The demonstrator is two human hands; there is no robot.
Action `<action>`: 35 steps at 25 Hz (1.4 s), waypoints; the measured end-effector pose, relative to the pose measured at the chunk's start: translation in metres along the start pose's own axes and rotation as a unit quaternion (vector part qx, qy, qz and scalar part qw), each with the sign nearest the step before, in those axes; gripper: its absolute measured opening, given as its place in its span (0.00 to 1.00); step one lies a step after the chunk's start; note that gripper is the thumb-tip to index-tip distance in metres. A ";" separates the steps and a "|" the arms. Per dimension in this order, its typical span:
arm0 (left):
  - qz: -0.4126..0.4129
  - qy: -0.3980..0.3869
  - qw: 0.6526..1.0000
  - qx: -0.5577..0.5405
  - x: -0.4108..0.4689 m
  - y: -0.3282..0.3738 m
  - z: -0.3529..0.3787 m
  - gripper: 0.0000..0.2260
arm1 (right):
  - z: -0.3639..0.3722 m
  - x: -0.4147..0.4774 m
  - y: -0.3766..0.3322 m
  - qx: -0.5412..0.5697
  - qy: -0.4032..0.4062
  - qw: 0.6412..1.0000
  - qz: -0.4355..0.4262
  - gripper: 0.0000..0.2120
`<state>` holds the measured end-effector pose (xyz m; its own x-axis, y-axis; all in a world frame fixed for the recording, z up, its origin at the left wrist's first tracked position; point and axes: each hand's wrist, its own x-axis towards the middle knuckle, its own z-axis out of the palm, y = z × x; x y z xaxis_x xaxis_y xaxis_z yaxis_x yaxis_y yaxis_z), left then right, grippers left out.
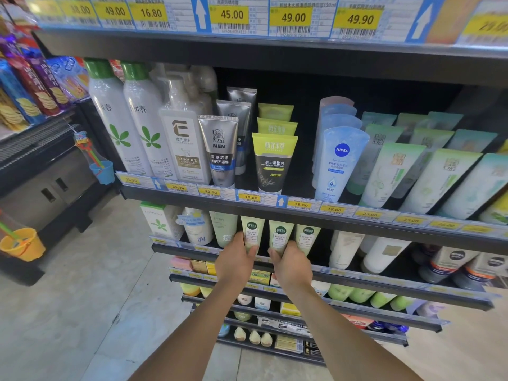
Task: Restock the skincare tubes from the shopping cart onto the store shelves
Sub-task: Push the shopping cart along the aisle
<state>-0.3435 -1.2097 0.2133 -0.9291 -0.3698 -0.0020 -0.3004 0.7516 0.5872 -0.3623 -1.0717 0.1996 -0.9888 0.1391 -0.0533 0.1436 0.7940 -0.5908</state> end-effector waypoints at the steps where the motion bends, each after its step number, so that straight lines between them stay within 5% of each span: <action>1: -0.002 -0.003 1.000 -0.003 0.000 -0.001 0.000 0.10 | 0.000 0.000 0.001 0.005 -0.002 1.000 0.001 0.15; 7: 0.016 0.073 0.997 -0.033 -0.025 -0.013 -0.004 0.18 | -0.016 -0.023 0.011 0.019 0.013 0.999 -0.043 0.16; 10: 0.060 0.126 0.989 -0.042 -0.051 -0.009 0.001 0.11 | -0.033 -0.042 0.024 0.037 0.083 0.994 -0.053 0.14; 17: 0.133 0.039 0.990 -0.015 -0.081 0.040 0.037 0.21 | -0.068 -0.049 0.071 0.156 0.200 0.966 0.041 0.22; 21: 0.088 -0.016 0.996 -0.028 -0.081 0.065 0.056 0.30 | -0.077 -0.037 0.085 0.161 0.159 0.969 0.101 0.34; 25: 0.062 -0.067 0.995 -0.030 -0.074 0.082 0.071 0.37 | -0.086 -0.016 0.094 0.194 0.113 0.969 0.098 0.27; 35: -0.018 -0.018 0.995 -0.099 -0.048 0.101 0.094 0.26 | -0.089 0.004 0.114 0.208 0.054 0.974 0.076 0.20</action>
<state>-0.3495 -1.0649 0.1965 -0.9266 -0.3723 -0.0527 -0.2889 0.6152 0.7335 -0.3461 -0.9279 0.2040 -0.9442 0.3160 -0.0934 0.2370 0.4543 -0.8588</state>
